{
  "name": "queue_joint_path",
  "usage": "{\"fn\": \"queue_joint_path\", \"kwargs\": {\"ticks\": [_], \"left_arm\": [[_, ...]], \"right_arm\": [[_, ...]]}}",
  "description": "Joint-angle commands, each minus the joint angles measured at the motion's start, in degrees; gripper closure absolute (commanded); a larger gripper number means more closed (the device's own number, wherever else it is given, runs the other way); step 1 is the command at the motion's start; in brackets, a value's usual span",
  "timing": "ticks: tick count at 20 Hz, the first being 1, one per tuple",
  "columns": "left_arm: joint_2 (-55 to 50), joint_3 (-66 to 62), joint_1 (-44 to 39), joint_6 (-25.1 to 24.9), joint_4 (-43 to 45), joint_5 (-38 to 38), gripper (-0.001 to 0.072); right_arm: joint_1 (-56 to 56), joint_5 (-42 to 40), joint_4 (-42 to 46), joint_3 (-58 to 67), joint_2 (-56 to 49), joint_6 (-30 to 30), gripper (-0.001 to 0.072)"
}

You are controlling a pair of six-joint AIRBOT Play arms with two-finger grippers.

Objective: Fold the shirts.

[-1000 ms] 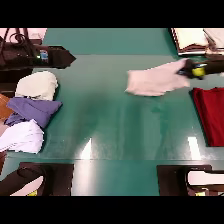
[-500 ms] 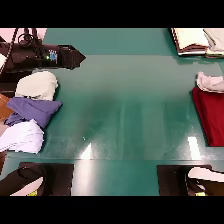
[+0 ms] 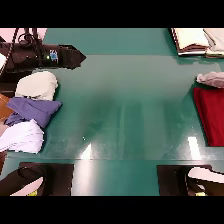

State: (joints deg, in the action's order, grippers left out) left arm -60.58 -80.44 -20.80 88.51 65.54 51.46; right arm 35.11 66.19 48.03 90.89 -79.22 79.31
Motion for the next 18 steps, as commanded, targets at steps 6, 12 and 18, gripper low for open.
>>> {"fn": "queue_joint_path", "kwargs": {"ticks": [6, 12, 18], "left_arm": [[0.0, 0.0, 0.0, -1.8, 0.4, 0.0, 0.0684], [0.0, 0.0, 0.0, -2.0, 0.5, 0.1, 0.0684], [0.0, 0.0, 0.0, -3.5, 0.5, 0.2, 0.0684]], "right_arm": [[4.2, 13.3, 14.3, 4.3, 5.4, 2.1, 0.0699], [5.7, 19.5, 25.5, 0.1, 7.0, 2.1, 0.0698], [5.7, 19.4, 36.3, -15.2, 13.0, 2.9, 0.0103]]}}
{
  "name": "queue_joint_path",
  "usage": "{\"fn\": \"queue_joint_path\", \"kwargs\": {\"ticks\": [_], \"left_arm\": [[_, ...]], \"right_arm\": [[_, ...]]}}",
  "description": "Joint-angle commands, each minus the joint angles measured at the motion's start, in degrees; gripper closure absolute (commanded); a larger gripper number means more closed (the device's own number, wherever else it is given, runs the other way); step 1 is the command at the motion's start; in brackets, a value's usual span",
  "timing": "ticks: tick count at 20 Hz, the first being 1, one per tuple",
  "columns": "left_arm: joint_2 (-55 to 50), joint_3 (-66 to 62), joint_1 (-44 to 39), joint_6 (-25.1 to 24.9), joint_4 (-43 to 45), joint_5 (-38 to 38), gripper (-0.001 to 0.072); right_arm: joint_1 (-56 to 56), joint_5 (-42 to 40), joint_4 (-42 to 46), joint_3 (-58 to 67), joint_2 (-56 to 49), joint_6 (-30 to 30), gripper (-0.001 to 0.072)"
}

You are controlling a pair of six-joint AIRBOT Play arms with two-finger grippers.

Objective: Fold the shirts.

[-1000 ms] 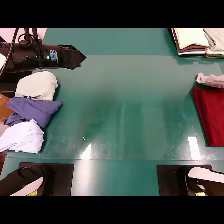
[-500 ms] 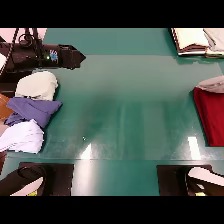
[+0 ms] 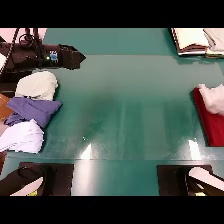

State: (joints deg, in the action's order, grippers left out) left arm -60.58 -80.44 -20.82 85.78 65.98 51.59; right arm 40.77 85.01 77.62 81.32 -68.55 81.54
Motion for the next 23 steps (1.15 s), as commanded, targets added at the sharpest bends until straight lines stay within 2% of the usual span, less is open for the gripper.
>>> {"fn": "queue_joint_path", "kwargs": {"ticks": [1, 3, 6, 9, 12, 13, 14, 15, 16, 17, 23], "left_arm": [[0.0, 0.0, 0.0, -0.7, 0.0, 0.0, 0.0684], [0.0, 0.0, 0.0, -0.7, 0.0, 0.1, 0.0684], [0.0, 0.0, 0.0, -0.7, 0.0, 0.1, 0.0683], [0.0, 0.0, 0.0, -0.7, 0.0, 1.2, 0.0683], [0.0, 0.0, 0.0, -0.7, 0.0, 0.7, 0.0683], [0.0, 0.0, 0.0, -0.7, 0.0, 0.1, 0.0684], [0.0, 0.0, 0.0, -0.7, -0.1, -0.3, 0.0683], [0.0, 0.0, 0.0, -0.7, 0.0, -0.6, 0.0683], [0.0, 0.0, 0.0, -0.7, 0.0, -0.9, 0.0683], [0.0, 0.0, 0.0, -0.7, -0.1, -1.4, 0.0683], [0.0, 0.0, 0.0, -0.7, 0.0, -1.9, 0.0683]], "right_arm": [[0.1, 0.3, 7.6, -6.5, 3.0, 1.7, 0.0001], [-0.3, -0.3, 6.9, -6.5, 4.2, 2.1, 0.0006], [-5.0, -0.9, -0.5, -3.1, 5.8, 2.0, 0.0016], [-14.4, -1.6, -9.4, 0.1, 7.1, 2.0, 0.0018], [-27.3, -5.0, -10.4, 1.2, 8.8, 2.0, 0.0026], [-31.7, -6.4, -10.4, 1.2, 9.3, 2.0, 0.0108], [-35.6, -7.4, -10.4, 1.2, 9.7, 2.0, 0.0222], [-39.6, -8.5, -10.2, 1.2, 9.9, 2.0, 0.0373], [-42.8, -9.0, -10.1, 1.2, 10.0, 2.0, 0.0557], [-46.0, -9.1, -10.0, 1.2, 10.0, 1.9, 0.0697], [-53.0, -9.6, -10.1, 1.2, 10.0, 1.9, 0.0697]]}}
